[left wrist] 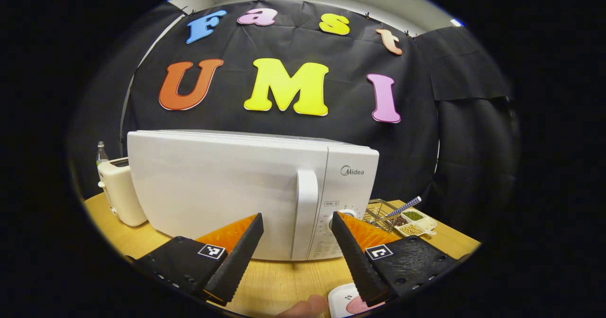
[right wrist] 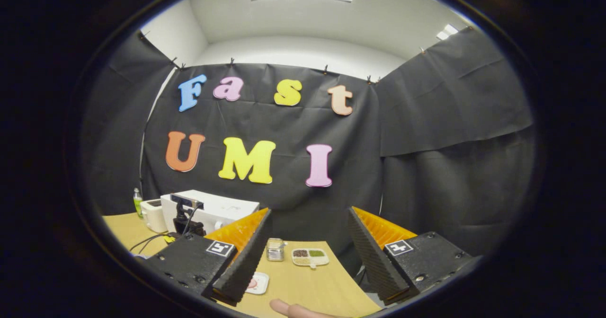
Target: Open the microwave oven with the left hand, put the food in, and close the microwave oven.
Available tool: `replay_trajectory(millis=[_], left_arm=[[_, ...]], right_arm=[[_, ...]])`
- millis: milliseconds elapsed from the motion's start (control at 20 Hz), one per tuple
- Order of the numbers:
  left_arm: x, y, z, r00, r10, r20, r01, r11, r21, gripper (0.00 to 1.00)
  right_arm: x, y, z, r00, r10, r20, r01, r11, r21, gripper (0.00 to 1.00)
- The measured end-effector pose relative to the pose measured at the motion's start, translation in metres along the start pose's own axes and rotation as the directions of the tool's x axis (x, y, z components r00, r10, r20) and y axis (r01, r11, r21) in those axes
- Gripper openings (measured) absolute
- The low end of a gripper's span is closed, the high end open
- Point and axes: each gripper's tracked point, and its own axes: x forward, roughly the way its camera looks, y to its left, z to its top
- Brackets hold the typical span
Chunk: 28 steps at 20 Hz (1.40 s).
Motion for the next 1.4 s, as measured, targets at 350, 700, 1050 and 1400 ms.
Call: replay_trajectory(millis=[350,700,1050,1400], left_arm=[[0.028,0.004,-0.006,1.0,0.01,-0.015,-0.009,1.0,0.01,0.51],[0.028,-0.002,-0.009,1.0,0.004,-0.02,-0.004,1.0,0.025,0.2],[0.027,-0.002,-0.009,1.0,0.018,-0.009,-0.017,0.998,0.061,0.07],[0.024,-0.001,-0.008,1.0,0.017,-0.005,-0.017,0.999,0.041,0.07]], right_arm=[[0.012,0.006,-0.029,0.997,0.047,-0.059,-0.047,0.999,0.002,1.0],[0.023,0.001,-0.053,0.993,0.044,-0.109,-0.043,0.999,0.009,1.0],[0.025,0.004,-0.06,0.991,0.063,-0.122,-0.06,0.998,0.025,0.92],[0.031,-0.003,-0.068,0.99,0.039,-0.132,-0.036,0.999,0.021,1.0]])
